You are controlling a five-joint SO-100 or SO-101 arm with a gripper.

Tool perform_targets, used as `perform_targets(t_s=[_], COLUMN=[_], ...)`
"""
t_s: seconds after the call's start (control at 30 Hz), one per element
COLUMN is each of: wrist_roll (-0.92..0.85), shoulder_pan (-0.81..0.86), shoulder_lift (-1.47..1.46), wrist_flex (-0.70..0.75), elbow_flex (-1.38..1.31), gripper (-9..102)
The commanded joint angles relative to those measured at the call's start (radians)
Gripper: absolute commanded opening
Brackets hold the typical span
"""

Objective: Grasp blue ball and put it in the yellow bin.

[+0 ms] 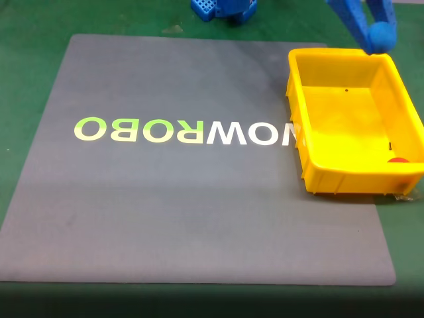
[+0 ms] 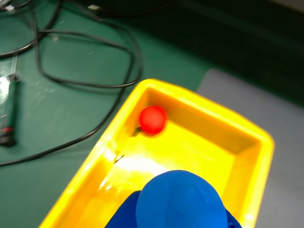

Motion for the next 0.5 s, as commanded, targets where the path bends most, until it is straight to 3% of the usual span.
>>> perform_targets(t_s=[0.0,0.33,0.47], wrist_roll=[0.020,0.000,0.008], shoulder_pan=[-0.026,0.012,0.028], shoulder_lift=[0.074,0.083,0.084], wrist_flex=[0.011,0.031,0.037], elbow_flex=[-0.012,-0.008,-0.008], gripper=[0,2,27])
